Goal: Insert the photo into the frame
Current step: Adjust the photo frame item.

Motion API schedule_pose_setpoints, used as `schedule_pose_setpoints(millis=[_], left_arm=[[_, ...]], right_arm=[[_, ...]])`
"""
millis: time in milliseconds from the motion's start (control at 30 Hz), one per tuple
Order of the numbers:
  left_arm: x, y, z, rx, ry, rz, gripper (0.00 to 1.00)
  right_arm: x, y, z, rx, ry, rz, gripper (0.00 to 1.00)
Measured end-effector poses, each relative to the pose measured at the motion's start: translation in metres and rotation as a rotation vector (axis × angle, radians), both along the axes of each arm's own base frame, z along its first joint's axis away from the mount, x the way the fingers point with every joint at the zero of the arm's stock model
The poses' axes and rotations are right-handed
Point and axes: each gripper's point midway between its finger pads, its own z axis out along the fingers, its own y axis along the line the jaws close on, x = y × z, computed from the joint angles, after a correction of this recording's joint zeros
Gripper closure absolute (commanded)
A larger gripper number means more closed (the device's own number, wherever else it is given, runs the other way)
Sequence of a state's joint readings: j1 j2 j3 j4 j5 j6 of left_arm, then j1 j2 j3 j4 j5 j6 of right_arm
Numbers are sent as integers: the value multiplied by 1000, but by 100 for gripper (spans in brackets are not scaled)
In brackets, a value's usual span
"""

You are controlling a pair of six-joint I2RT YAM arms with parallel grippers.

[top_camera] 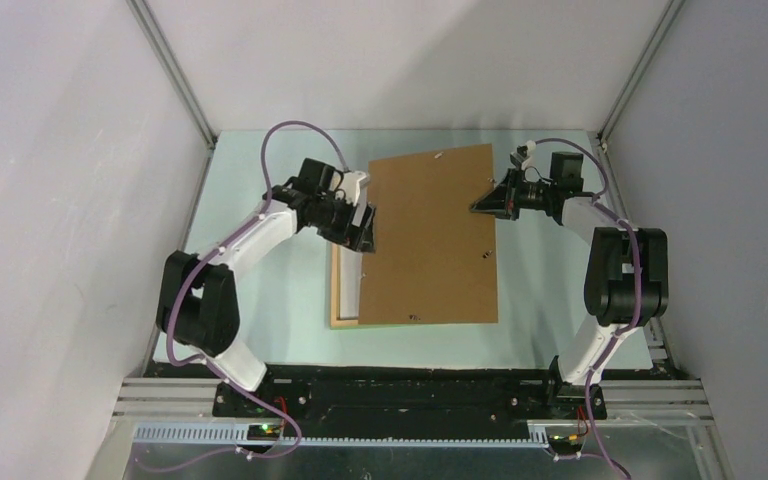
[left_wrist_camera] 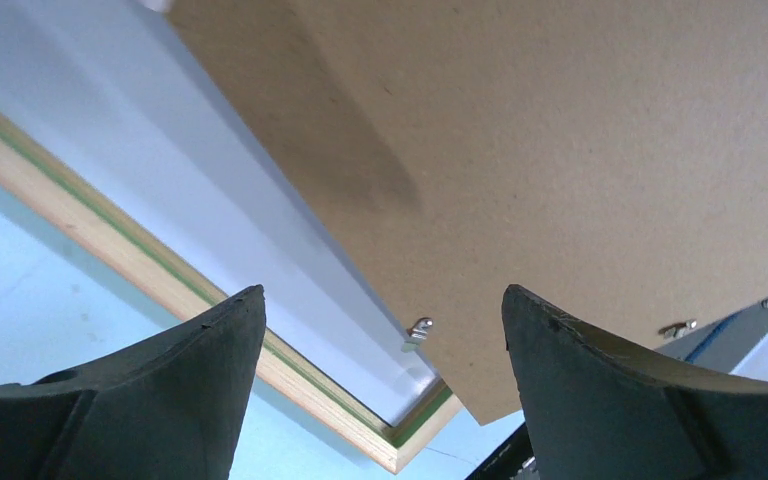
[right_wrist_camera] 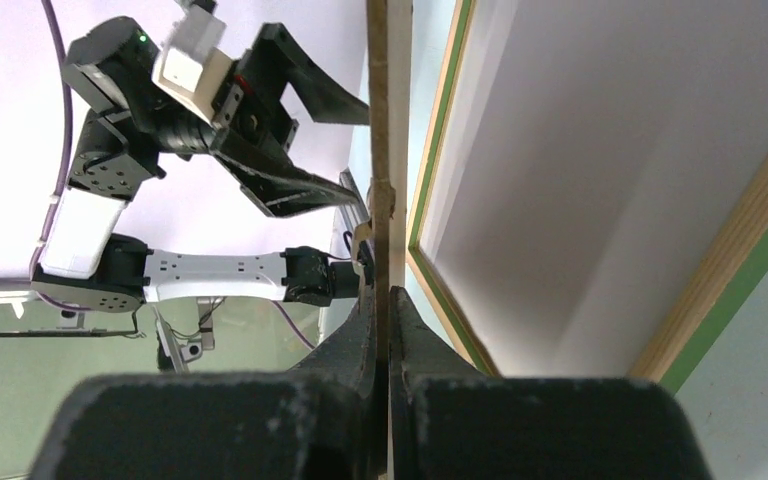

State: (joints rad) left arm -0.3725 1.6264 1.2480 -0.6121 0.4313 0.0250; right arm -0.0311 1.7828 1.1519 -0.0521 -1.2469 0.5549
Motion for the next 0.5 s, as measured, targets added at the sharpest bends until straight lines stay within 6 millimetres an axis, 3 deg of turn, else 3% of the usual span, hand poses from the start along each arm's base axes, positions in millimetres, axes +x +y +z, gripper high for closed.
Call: schedule_pose_setpoints(millis=[233, 500], left_arm=[[-34, -14, -19, -13, 70, -101, 8], [-55, -27, -25, -25, 98, -168, 9]], right_arm=[[0, 0, 1, 2, 0, -1, 100], [0, 0, 1, 1, -2, -1, 100]])
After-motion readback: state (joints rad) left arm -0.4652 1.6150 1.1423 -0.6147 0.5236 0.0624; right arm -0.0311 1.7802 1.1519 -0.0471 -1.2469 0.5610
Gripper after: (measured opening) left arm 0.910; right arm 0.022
